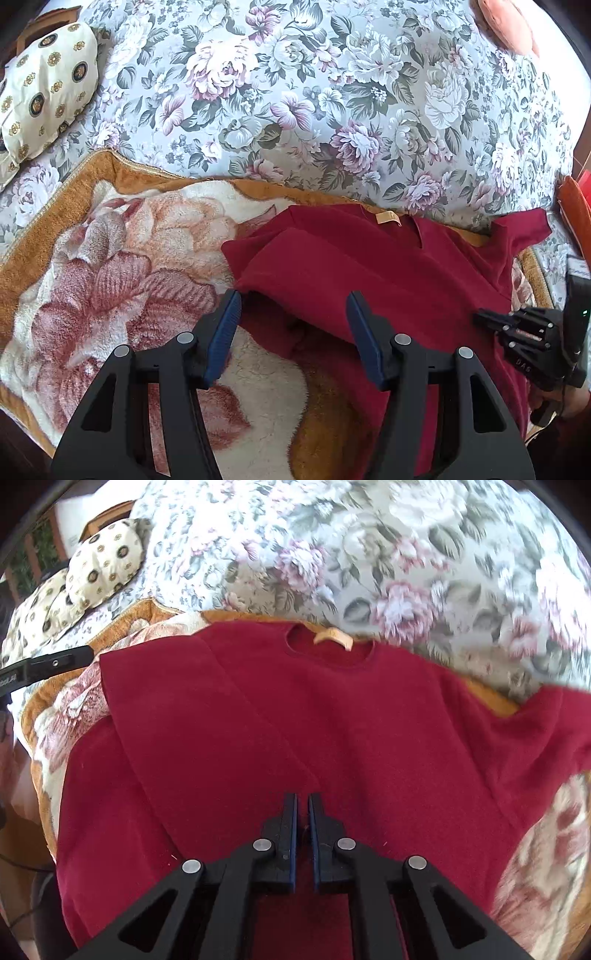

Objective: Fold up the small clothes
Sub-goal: 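Grasp the other sleeve with the right tool, then fold the held sleeve across the chest and open the right tool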

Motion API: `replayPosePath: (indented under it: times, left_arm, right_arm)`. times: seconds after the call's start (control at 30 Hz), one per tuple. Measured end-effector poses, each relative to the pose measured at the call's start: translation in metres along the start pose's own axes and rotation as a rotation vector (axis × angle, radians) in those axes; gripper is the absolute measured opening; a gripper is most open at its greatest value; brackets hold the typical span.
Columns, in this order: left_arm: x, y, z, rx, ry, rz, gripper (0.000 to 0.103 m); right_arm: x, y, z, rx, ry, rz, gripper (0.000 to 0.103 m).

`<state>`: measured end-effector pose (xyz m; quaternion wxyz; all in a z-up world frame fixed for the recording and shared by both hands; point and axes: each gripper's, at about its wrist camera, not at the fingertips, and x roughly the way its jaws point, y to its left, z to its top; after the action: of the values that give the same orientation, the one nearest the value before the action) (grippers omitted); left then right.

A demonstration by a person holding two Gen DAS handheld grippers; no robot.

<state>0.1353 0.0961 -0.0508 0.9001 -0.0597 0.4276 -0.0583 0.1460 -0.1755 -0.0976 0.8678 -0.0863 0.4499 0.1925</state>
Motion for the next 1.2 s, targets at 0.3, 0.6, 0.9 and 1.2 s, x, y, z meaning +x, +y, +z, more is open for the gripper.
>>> replayPosePath:
  times: [0.3, 0.6, 0.9, 1.2]
  left_arm:
    - [-0.017, 0.016, 0.031, -0.054, -0.063, 0.041, 0.059]
    - [0.065, -0.005, 0.039, -0.065, 0.068, 0.016, 0.059]
    - [0.139, -0.010, 0.040, -0.093, 0.176, -0.063, 0.021]
    - [0.130, 0.008, 0.082, -0.048, 0.091, -0.112, 0.010]
  right_arm:
    - [-0.064, -0.075, 0.069, -0.049, -0.169, -0.344, 0.005]
    - [0.012, -0.115, 0.040, 0.005, -0.041, -0.388, 0.005]
    - [0.015, -0.128, 0.033, 0.018, -0.047, -0.380, 0.005]
    - [0.018, -0.143, 0.039, 0.130, -0.108, -0.325, 0.005]
